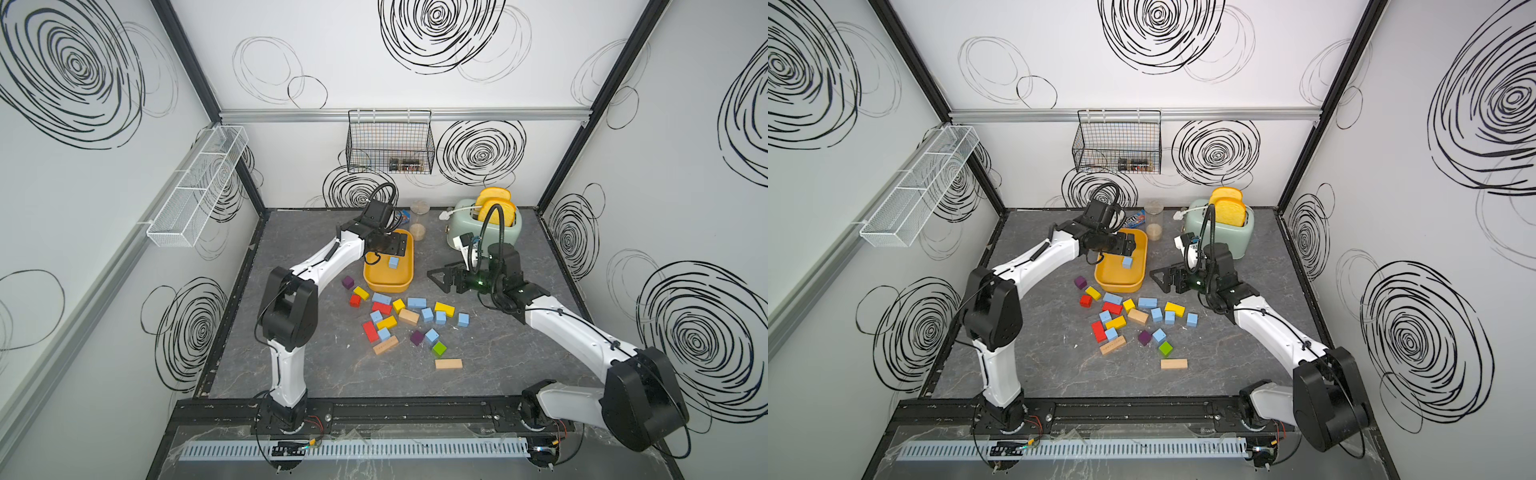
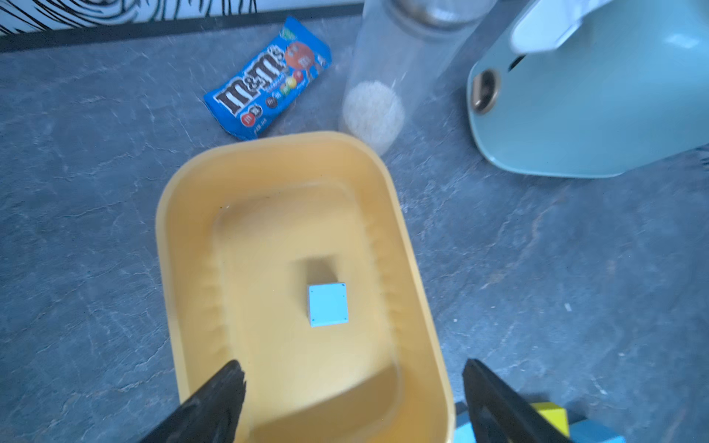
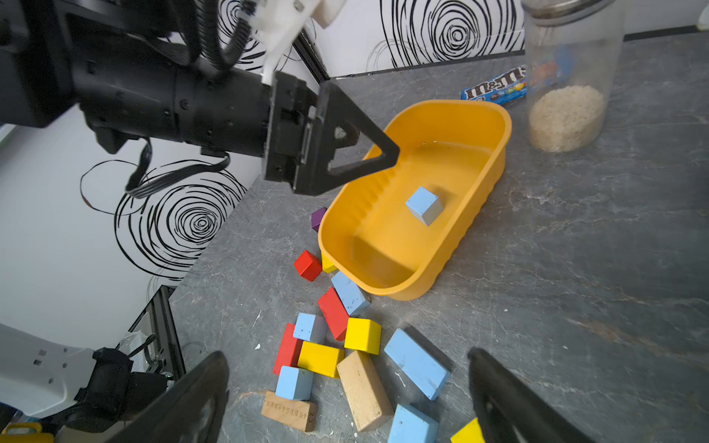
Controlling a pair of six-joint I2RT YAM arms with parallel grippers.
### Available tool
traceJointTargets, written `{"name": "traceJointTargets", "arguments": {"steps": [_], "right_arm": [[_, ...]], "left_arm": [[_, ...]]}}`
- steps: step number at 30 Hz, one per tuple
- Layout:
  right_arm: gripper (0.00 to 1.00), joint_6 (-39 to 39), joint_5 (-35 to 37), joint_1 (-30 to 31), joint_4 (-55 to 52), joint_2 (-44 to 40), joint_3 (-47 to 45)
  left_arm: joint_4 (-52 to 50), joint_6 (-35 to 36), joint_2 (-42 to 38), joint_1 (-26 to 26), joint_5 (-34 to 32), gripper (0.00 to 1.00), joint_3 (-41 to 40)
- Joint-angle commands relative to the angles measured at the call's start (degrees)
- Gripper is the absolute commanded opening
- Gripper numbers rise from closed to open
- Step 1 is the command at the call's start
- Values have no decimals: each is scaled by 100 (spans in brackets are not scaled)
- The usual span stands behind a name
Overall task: Pick out the blue building blocks
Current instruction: Place the building block in the storage box, then pick up the building block from the center of the board.
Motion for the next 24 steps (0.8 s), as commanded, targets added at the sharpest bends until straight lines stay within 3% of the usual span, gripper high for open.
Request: {"name": "traceJointTargets", "arguments": {"steps": [1, 11, 24], "right_arm": [[98, -206, 159, 84, -350, -277, 83], [98, -233, 600, 521, -638, -874, -202], [98, -103, 746, 983, -913, -1569, -1091]], "left_arm": [[13, -60, -484, -66, -184, 98, -340], [-432, -197, -1803, -293, -411, 99, -1646], [28, -1037, -2886, -738, -527, 93, -3678]]}}
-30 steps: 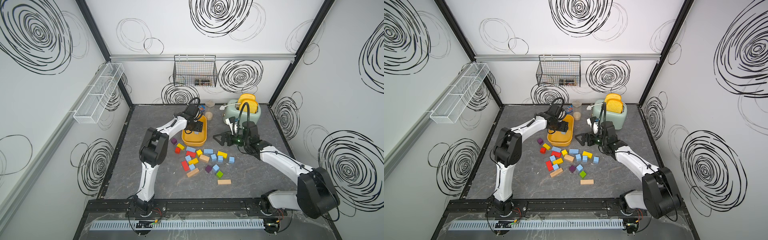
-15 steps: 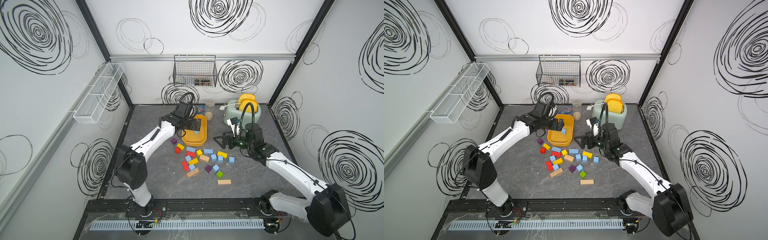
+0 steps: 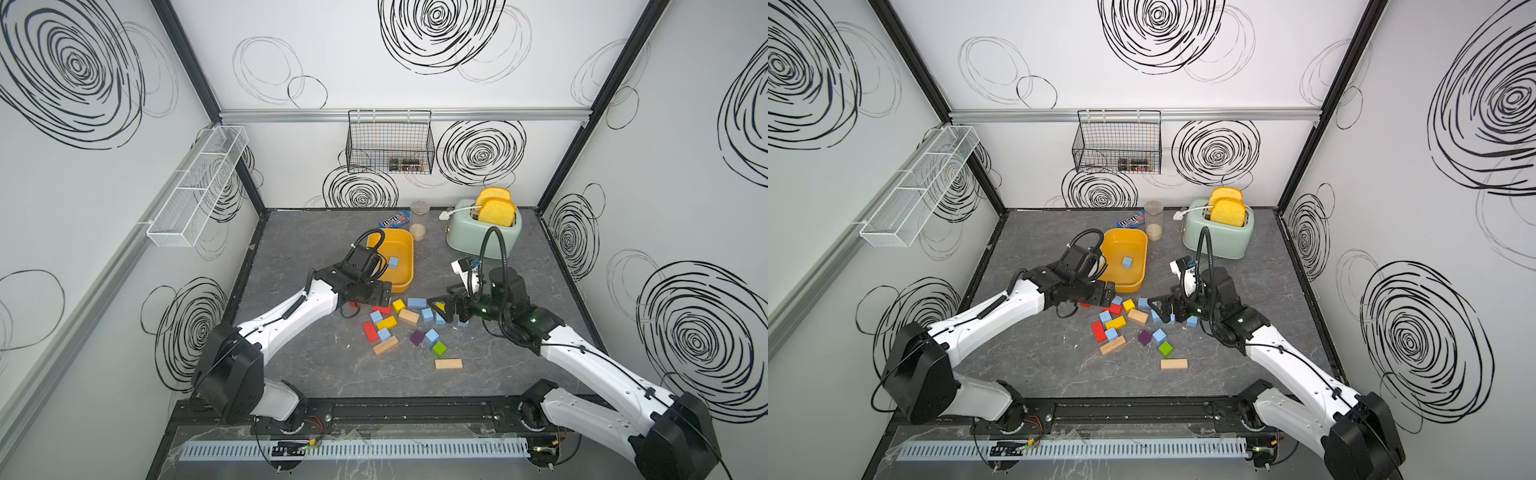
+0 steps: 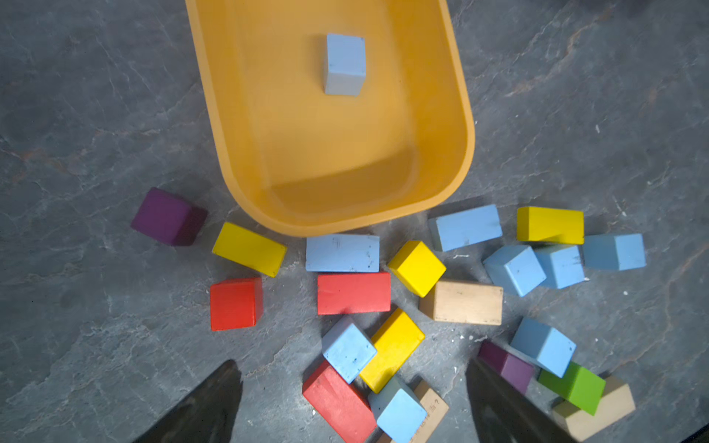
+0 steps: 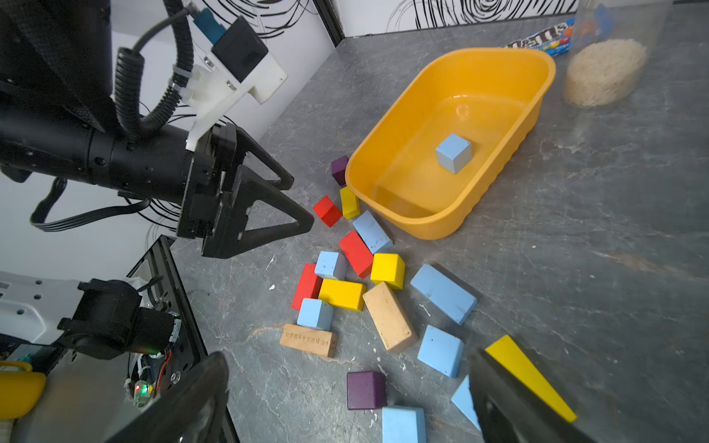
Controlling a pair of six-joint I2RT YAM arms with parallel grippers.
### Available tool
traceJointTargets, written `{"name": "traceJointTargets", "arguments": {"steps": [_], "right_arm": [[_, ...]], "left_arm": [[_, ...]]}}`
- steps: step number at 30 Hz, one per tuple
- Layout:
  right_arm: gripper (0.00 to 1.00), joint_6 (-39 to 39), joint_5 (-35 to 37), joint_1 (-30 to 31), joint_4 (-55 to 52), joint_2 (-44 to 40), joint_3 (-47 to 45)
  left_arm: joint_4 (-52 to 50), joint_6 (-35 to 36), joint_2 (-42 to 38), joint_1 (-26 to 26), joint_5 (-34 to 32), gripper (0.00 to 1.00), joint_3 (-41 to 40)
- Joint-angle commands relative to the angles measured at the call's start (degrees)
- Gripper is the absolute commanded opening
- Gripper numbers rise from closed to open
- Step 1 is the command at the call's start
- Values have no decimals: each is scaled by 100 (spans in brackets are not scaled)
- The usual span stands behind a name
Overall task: Pick out the blue building blocks
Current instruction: Pick up the building block from the center of the board.
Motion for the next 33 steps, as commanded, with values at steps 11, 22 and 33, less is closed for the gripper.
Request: {"name": "traceJointTargets", "arguments": {"steps": [11, 22, 33], "right_arm": [[98, 175, 240, 281, 5, -176, -466], [98, 268, 366, 284, 247, 28, -527], [98, 304, 303, 285, 458, 314, -510]], "left_arm": [[817, -755, -70, -258, -80, 90, -959], [1274, -1006, 465, -265, 59, 81, -1095], [1350, -958, 973, -265, -130, 75, -1008]]}}
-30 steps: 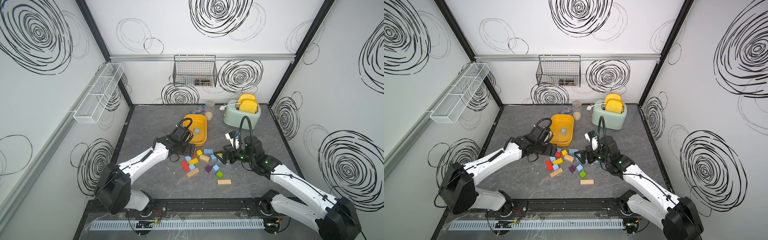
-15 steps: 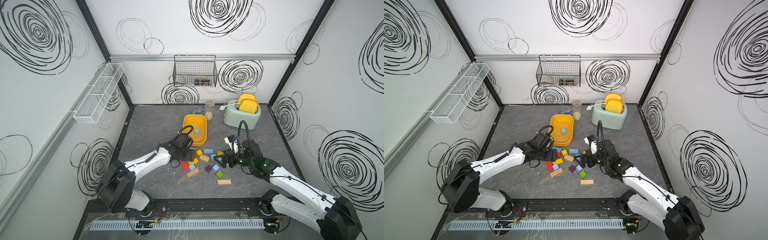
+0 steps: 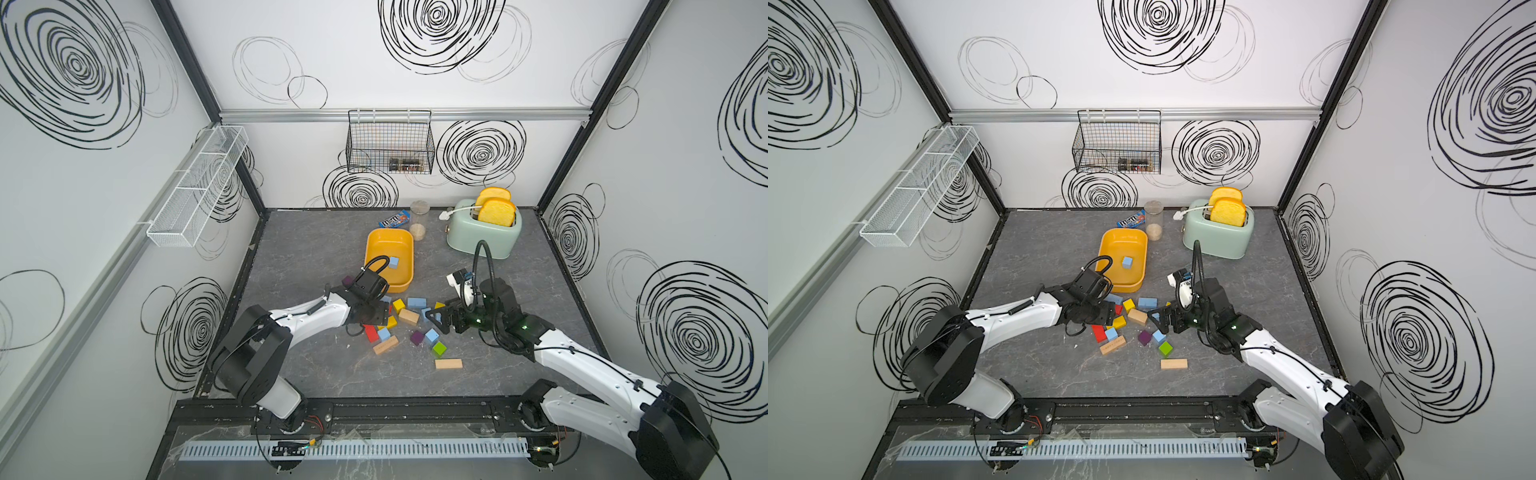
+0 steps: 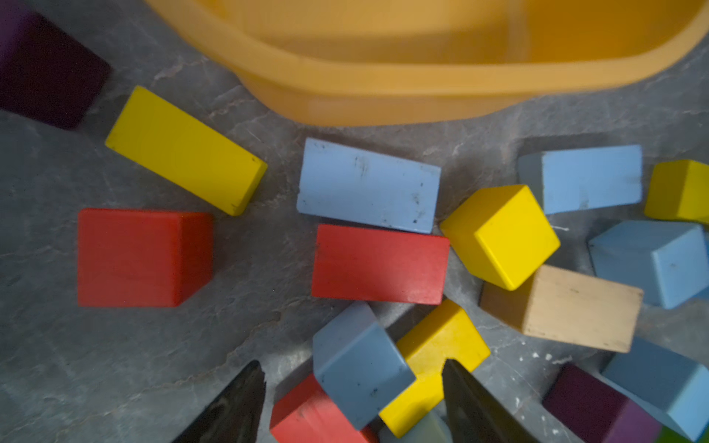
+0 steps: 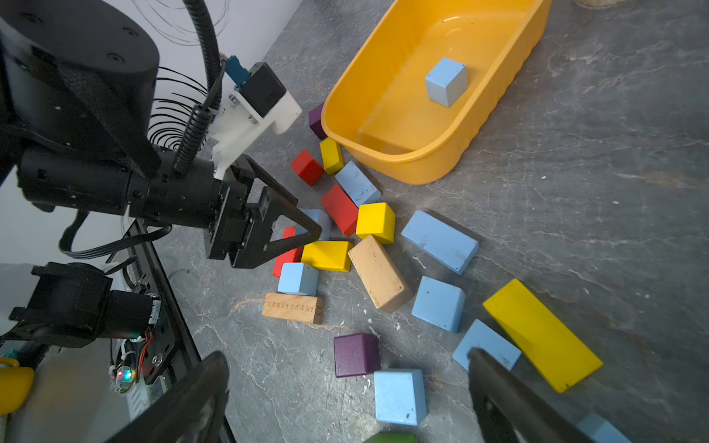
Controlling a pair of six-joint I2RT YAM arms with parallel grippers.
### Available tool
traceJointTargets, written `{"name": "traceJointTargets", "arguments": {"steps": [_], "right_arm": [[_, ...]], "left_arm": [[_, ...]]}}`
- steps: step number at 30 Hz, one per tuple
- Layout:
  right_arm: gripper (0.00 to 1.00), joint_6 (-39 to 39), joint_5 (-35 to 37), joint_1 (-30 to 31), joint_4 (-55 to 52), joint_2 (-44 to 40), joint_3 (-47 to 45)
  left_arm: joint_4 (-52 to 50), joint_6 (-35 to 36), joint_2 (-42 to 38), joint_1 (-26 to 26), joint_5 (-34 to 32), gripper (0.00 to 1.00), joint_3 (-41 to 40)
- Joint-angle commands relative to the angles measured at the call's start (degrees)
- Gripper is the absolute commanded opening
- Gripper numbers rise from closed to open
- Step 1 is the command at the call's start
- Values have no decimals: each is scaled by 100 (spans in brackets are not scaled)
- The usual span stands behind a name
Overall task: Pick out the blue building blocks
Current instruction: Pick up the building block from the center of the board.
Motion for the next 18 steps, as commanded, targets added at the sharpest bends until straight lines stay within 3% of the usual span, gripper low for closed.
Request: {"name": "traceJointTargets", "arguments": {"steps": [1, 9, 18], "right_arm": [[98, 41, -3, 32, 199, 67, -28], [98, 38, 18, 21, 225, 70, -53], [98, 38, 5, 25, 273, 175, -13]], "left_arm": [[198, -105, 220, -26, -67, 73, 55], [125, -5, 396, -18, -312, 66, 104], [-3, 136, 435, 138, -564, 65, 103]]}}
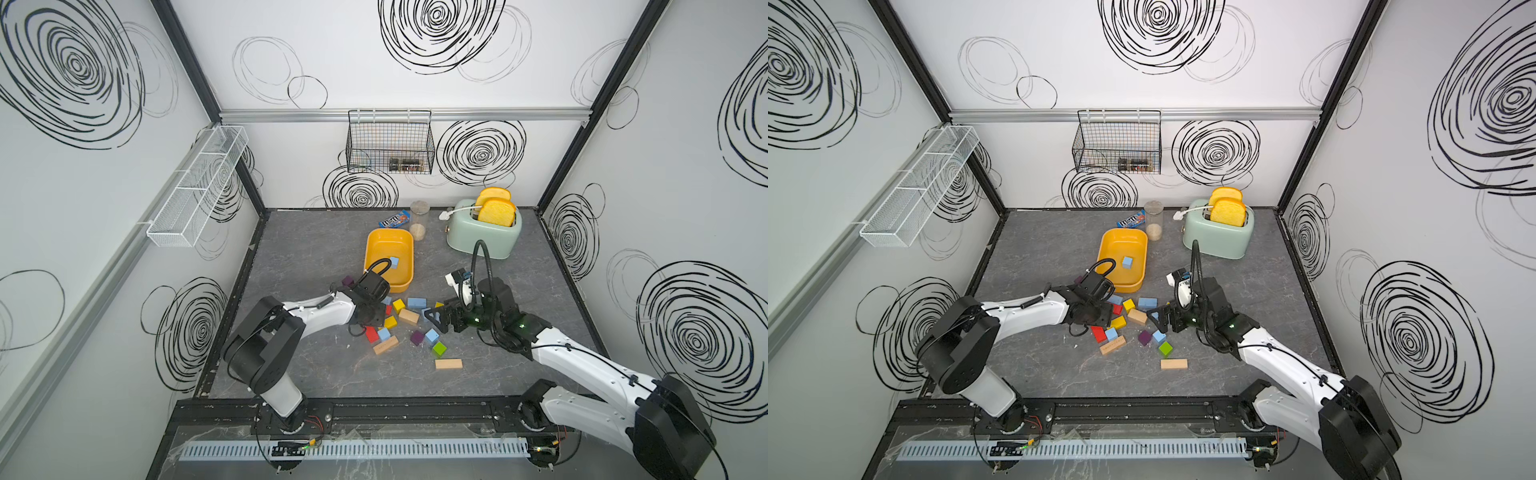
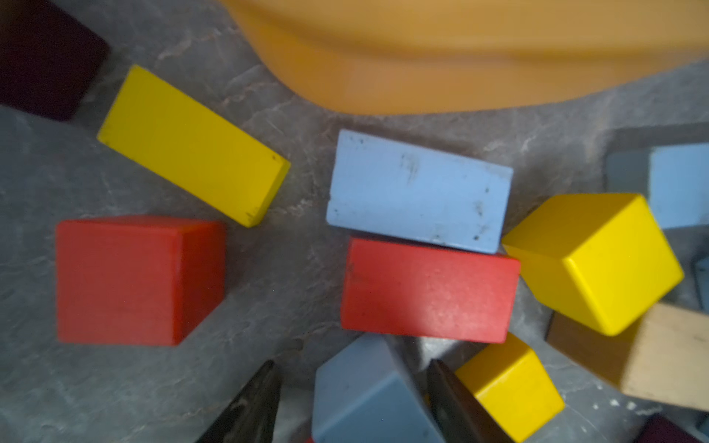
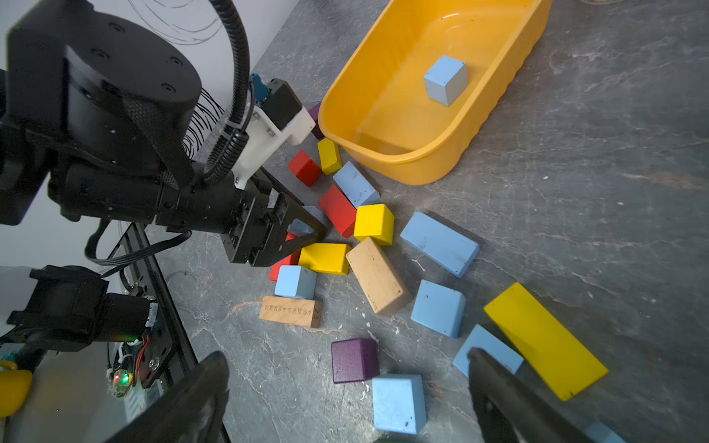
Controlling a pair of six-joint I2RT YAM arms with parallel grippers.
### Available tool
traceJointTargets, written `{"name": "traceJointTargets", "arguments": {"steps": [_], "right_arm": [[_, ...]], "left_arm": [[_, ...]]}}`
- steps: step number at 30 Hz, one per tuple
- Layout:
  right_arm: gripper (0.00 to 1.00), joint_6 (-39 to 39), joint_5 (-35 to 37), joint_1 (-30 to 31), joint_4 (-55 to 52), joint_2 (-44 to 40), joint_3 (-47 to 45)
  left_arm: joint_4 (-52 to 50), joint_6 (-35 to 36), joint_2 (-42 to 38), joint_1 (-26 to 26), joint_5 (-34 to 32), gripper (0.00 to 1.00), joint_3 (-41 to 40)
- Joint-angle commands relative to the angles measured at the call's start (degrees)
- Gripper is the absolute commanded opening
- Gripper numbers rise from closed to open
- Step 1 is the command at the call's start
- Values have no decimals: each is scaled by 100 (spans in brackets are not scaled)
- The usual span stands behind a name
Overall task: Pick out the blue building blocks
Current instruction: Pick up the building block from the center of the board.
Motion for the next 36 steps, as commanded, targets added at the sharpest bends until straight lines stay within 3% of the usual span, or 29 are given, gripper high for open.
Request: {"name": "traceJointTargets", "arguments": {"steps": [1, 5, 18, 28, 36], "right_arm": [[98, 21, 1, 25, 152, 39, -18], [98, 21, -2, 20, 189, 86, -20], [98, 22, -11, 11, 226, 191, 7], [98, 21, -20, 12, 252, 245, 17], [98, 32, -63, 15, 236, 325, 78]], "left_arm": [[-82, 60, 38, 90, -230, 65, 82], [-97, 73, 53, 119, -172, 60, 141], [-76, 297, -70, 369, -45, 59, 84], [-342, 944, -280, 374, 78, 67, 136], [-416, 1079, -25, 384, 20, 63, 294]]}}
